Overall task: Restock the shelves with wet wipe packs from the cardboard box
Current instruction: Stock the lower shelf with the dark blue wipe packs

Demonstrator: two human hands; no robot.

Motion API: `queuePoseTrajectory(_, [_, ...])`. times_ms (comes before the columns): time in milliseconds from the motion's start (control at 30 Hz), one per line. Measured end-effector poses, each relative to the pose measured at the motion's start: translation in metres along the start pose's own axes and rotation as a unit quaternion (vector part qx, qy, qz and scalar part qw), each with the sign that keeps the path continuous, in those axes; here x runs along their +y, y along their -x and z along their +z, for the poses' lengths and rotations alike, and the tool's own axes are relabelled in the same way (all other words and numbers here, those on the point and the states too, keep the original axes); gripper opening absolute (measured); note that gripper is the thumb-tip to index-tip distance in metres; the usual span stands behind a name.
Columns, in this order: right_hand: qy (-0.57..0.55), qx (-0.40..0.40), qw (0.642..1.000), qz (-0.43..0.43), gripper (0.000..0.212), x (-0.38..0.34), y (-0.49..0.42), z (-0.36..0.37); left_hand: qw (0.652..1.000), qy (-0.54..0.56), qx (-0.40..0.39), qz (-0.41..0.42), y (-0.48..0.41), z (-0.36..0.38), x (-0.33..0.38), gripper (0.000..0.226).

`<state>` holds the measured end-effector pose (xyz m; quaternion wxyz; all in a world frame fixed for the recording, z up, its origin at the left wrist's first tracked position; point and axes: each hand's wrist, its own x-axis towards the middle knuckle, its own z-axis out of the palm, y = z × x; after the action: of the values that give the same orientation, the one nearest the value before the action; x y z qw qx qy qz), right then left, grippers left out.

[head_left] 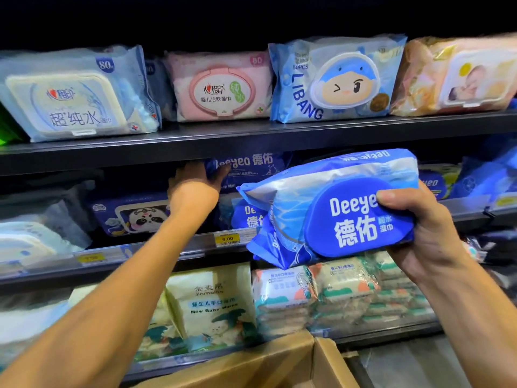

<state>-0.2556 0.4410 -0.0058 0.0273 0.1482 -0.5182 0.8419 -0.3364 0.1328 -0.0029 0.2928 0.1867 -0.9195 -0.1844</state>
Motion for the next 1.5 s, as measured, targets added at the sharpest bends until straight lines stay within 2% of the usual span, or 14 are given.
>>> queuePoseTrajectory(167, [0.010, -0.015, 1.000, -0.004, 0.068, -0.006, 0.005, -0.008, 1.000, -0.016, 0.005, -0.022, -0.005, 0.022, 0.024, 0.063])
queuePoseTrajectory(333, [-0.011, -0.001, 1.000, -0.015, 0.045, -0.014, 0.014, -0.024, 0.999, 0.007, 0.011, -0.045, -0.022, 0.022, 0.031, 0.063])
queuePoseTrajectory(433, [0.001, 0.015, 1.000, -0.021, 0.054, -0.010, 0.014, -0.029, 0.999, 0.018, -0.006, -0.038, -0.018, 0.021, 0.022, 0.066])
queuePoseTrajectory(533, [0.003, 0.034, 0.999, -0.023, 0.067, 0.003, 0.007, -0.030, 0.989, 0.112, 0.097, 0.011, 0.027, 0.018, 0.009, 0.049])
queuePoseTrajectory(600, [-0.010, 0.044, 0.999, -0.024, 0.070, 0.015, 0.001, -0.025, 0.948, 0.251, 0.183, 0.071, 0.072, 0.008, 0.011, 0.024])
queuePoseTrajectory(667, [-0.034, 0.048, 0.998, -0.020, 0.070, 0.025, -0.005, -0.017, 0.896, 0.424, 0.101, 0.083, 0.107, -0.012, 0.021, 0.016])
queuePoseTrajectory(733, [-0.061, 0.045, 0.997, -0.005, 0.070, 0.034, -0.011, -0.008, 0.836, 0.539, -0.083, 0.064, 0.126, -0.034, 0.030, 0.036])
queuePoseTrajectory(767, [-0.070, 0.042, 0.997, 0.006, 0.072, 0.039, -0.013, -0.003, 0.823, 0.542, -0.155, 0.069, 0.130, -0.042, 0.030, 0.052])
queuePoseTrajectory(833, [-0.079, 0.034, 0.996, 0.025, 0.080, 0.049, -0.016, 0.009, 0.831, 0.508, -0.214, 0.068, 0.132, -0.050, 0.022, 0.083])
queuePoseTrajectory(967, [-0.064, -0.012, 0.996, 0.058, 0.071, 0.066, -0.013, 0.037, 0.879, 0.437, -0.190, 0.000, 0.131, -0.058, 0.004, 0.107])
queuePoseTrajectory(1100, [0.013, -0.071, 0.992, 0.102, 0.052, 0.060, -0.006, 0.050, 0.840, 0.508, -0.169, -0.087, 0.139, -0.057, -0.011, 0.056])
queuePoseTrajectory(1200, [0.193, -0.127, 0.962, 0.146, 0.039, 0.042, -0.006, 0.042, 0.826, 0.522, -0.148, -0.153, 0.136, -0.053, -0.013, 0.030])
queuePoseTrajectory(1267, [0.259, -0.119, 0.945, 0.161, 0.033, 0.036, -0.008, 0.039, 0.826, 0.519, -0.145, -0.164, 0.128, -0.054, -0.010, 0.025])
queuePoseTrajectory(1500, [0.253, 0.030, 0.965, 0.070, 0.036, 0.044, -0.036, 0.057, 0.875, 0.443, -0.178, -0.077, 0.106, -0.065, -0.003, 0.040])
